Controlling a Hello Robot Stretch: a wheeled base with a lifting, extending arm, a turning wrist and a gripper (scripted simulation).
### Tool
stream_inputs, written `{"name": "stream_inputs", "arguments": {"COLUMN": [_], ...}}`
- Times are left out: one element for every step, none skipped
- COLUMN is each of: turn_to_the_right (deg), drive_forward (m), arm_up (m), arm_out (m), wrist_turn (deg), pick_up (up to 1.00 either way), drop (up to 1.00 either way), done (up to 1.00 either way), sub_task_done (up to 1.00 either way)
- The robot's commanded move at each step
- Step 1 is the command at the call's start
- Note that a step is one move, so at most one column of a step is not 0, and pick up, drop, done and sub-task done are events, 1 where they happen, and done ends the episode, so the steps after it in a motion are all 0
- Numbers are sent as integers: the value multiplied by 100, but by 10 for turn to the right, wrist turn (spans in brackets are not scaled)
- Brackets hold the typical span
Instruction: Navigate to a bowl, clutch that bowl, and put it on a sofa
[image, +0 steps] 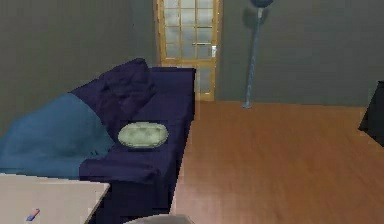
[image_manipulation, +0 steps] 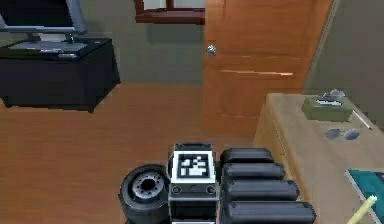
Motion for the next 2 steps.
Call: {"name": "stream_inputs", "arguments": {"turn_to_the_right": [450,360], "drive_forward": [0,0], "arm_up": [0,0], "arm_out": [0,0], "wrist_turn": [0,0], "pick_up": [0,0], "drop": [0,0], "done": [0,0], "sub_task_done": [0,0]}}
